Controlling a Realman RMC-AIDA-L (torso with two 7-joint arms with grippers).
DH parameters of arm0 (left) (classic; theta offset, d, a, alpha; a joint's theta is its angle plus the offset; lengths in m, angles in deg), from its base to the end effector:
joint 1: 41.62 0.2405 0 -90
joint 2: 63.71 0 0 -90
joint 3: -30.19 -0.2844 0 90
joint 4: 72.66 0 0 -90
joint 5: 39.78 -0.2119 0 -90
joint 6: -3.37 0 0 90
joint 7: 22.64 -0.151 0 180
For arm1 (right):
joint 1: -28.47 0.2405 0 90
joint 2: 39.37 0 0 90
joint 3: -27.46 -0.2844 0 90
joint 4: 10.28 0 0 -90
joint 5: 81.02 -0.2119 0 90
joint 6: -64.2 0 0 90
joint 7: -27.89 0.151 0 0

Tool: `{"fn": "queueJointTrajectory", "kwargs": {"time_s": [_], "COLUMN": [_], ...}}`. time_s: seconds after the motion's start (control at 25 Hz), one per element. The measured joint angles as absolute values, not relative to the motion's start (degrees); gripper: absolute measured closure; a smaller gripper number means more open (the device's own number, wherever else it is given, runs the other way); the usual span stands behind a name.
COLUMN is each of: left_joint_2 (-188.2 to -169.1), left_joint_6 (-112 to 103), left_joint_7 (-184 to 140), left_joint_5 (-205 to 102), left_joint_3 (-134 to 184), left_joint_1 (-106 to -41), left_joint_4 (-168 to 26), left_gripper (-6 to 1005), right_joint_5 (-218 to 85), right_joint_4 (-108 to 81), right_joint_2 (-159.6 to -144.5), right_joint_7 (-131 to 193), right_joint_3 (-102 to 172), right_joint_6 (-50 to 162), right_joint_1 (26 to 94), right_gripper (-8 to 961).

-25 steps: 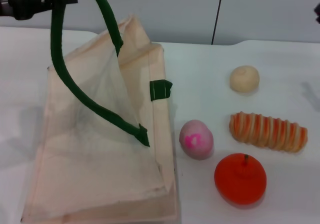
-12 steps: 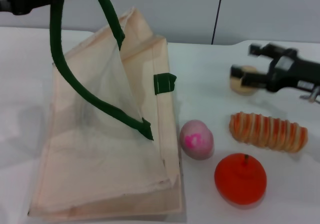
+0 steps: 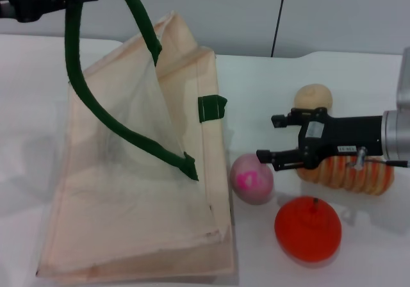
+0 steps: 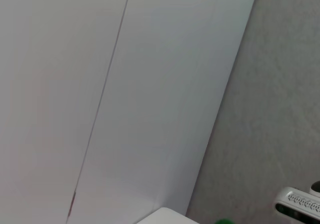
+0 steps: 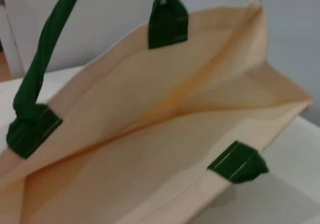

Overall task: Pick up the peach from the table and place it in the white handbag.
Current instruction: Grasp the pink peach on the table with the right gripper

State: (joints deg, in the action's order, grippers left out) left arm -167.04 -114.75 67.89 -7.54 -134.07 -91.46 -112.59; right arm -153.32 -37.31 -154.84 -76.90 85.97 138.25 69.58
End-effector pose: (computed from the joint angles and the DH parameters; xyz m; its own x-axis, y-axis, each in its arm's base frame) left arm -0.2436 0.3930 0.1558 0.6549 0.3166 0.6862 0.5075 -0.8570 -0.0890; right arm 0.2452 0.3957 -0.0582 0.9205 -0.2277 -0.3175 -0.2936 -0.9393 -0.1776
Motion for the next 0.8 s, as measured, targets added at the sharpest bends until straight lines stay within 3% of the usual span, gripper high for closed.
{"fn": "queueJointTrajectory", "kwargs": {"time_s": [0.8], "left_joint_2": [-167.25], "left_joint_6": [-114.67], "left_joint_7": [68.06], "left_joint_5": [-7.13], "left_joint_3": [-134.07], "left_joint_1": [-91.52], "left_joint_4": [-112.29], "left_gripper": [854], "right_joint_5": [-151.78], "right_joint_4": [-31.43], "right_joint_2": [-155.50], "right_joint_7": [-74.47], "right_joint_3": [95.56], "right_joint_6": [132.84], "right_joint_1": [76.50], "right_gripper": [58]}}
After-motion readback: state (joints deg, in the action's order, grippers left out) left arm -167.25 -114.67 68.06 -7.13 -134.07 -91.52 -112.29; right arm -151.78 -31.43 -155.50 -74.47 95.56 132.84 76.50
